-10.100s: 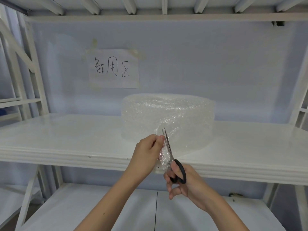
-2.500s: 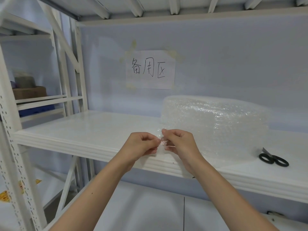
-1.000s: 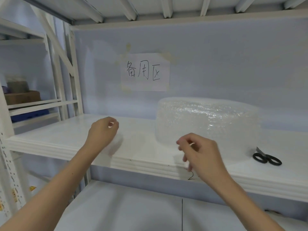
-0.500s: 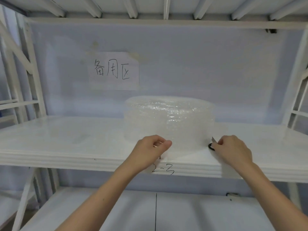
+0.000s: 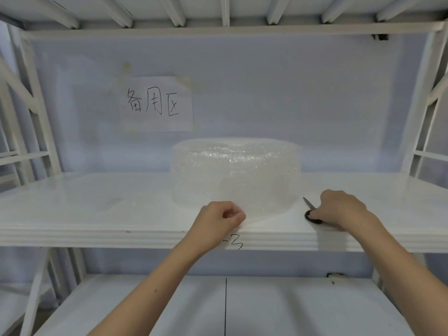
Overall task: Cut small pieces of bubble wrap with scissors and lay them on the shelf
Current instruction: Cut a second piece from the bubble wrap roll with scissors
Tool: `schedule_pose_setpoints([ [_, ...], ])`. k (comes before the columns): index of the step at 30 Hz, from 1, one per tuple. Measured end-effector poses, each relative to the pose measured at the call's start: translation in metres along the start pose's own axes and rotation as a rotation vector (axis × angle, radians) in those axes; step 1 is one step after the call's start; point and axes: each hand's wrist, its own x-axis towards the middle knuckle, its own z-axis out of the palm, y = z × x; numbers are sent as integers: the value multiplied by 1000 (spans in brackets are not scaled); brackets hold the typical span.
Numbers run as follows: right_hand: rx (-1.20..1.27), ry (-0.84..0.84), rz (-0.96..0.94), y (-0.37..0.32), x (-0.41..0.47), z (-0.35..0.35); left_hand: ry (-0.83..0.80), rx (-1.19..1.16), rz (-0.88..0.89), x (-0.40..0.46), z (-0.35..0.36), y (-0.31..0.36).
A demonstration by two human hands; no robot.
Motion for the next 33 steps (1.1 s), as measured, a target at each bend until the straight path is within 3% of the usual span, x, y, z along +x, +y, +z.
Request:
schedule_pose_setpoints([
  [5, 248, 38, 3, 18, -20, -13, 20, -63, -10, -7, 7, 12],
  [7, 576, -69, -24, 32, -31, -14, 23, -86, -25, -9, 10, 16],
  [11, 1556, -406, -41, 37, -67, 8, 41, -85, -51, -14, 15, 17],
  [13, 1765, -541, -49, 30, -85, 29, 54, -85, -62, -14, 17, 16],
  [18, 1682, -653, -164, 8, -105, 67, 124, 2, -76, -8, 14, 20],
  [21, 1649, -591, -199, -5, -105, 68, 322, 47, -46, -2, -1, 21],
  [26, 1692, -451, -204, -17, -94, 62, 472, 60, -65, 5, -10, 19],
  [29, 1756, -390, -177, -19, -87, 57, 393, -67, -110, 8, -13, 20],
  [33, 1836, -304, -152, -22, -79, 48, 317, -70, -142, 17, -11, 15],
])
